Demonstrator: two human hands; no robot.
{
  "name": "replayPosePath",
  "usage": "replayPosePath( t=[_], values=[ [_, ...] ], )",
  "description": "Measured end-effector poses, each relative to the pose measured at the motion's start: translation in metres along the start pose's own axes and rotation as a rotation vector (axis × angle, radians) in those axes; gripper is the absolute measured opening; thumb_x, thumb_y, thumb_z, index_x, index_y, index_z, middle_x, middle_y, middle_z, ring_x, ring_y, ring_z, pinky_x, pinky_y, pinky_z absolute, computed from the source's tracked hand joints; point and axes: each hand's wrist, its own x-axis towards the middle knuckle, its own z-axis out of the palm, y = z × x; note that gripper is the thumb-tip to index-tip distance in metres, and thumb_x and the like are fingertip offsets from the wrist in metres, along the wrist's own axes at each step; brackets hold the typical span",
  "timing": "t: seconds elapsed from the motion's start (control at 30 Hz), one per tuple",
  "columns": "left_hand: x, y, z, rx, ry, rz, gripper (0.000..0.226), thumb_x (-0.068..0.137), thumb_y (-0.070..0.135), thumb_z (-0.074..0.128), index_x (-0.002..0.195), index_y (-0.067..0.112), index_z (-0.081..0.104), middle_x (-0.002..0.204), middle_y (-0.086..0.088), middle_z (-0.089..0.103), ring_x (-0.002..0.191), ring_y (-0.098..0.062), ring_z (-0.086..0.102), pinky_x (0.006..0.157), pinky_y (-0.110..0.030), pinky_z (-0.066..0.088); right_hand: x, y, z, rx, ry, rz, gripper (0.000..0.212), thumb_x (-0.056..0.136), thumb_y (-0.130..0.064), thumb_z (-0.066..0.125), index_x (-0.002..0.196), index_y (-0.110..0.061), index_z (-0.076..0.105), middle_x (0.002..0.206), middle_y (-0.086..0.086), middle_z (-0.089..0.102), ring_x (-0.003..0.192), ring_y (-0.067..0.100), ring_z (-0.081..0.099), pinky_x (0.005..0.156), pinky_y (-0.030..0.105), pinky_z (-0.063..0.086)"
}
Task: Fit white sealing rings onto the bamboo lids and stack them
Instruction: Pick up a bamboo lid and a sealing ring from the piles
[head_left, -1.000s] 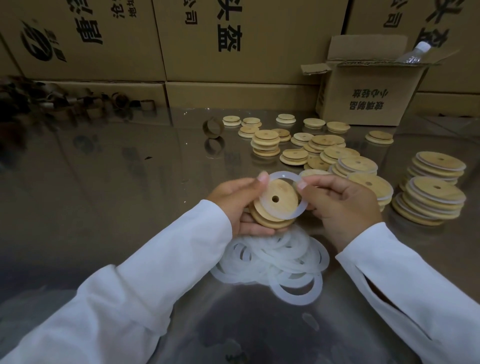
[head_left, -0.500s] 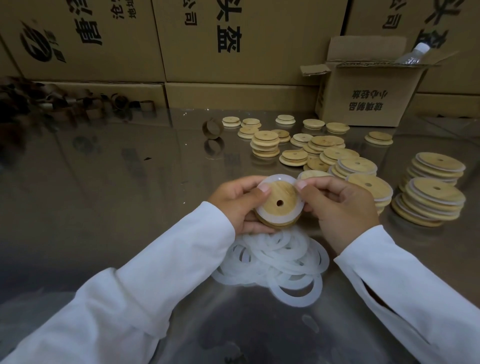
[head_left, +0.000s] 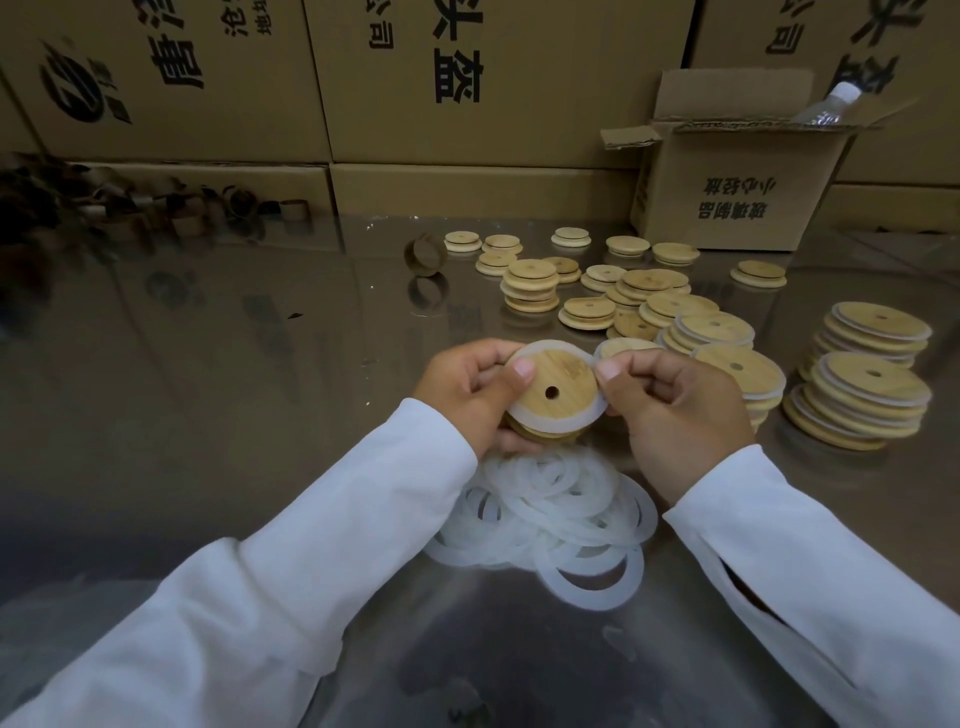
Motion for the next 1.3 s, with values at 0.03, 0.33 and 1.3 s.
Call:
replayPosePath(
  t=[0.03,0.33,1.3],
  values=[
    [0.0,0.0,0.0,-0.021,-0.001,-0.006,0.018,0.094,0.009,0.045,0.09,0.011,0.062,0.077,-0.009,0.065,0.067,-0.018,0.066,0.05,-0.028,0.057,0.0,-0.001,0.0,0.012,-0.004,-0.001,0.018,0.085,-0.011,0.06,0.07,-0.021,0.062,0.07,-0.001,0.062,0.064,0.006,0.054,0.056,0.003,0.042],
    [0.0,-0.001,-0.002,-0.099,0.002,0.01,0.015,0.092,0.01,0.047,0.093,0.011,0.062,0.077,-0.006,0.069,0.071,-0.018,0.069,0.054,-0.028,0.056,-0.003,-0.005,-0.003,0.136,-0.025,0.014,0.011,0.082,-0.012,0.064,0.074,-0.02,0.064,0.07,-0.001,0.063,0.055,-0.006,0.055,0.053,0.004,0.043],
    [0.002,-0.003,-0.006,0.03,0.025,0.112,0.016,0.081,-0.001,0.06,0.084,0.013,0.066,0.067,0.006,0.069,0.064,-0.004,0.064,0.059,-0.018,0.053,0.002,0.004,-0.003,-0.096,-0.038,-0.065,0.015,0.084,-0.015,0.063,0.071,-0.023,0.064,0.07,-0.009,0.063,0.059,-0.01,0.055,0.054,0.0,0.04]
  ],
)
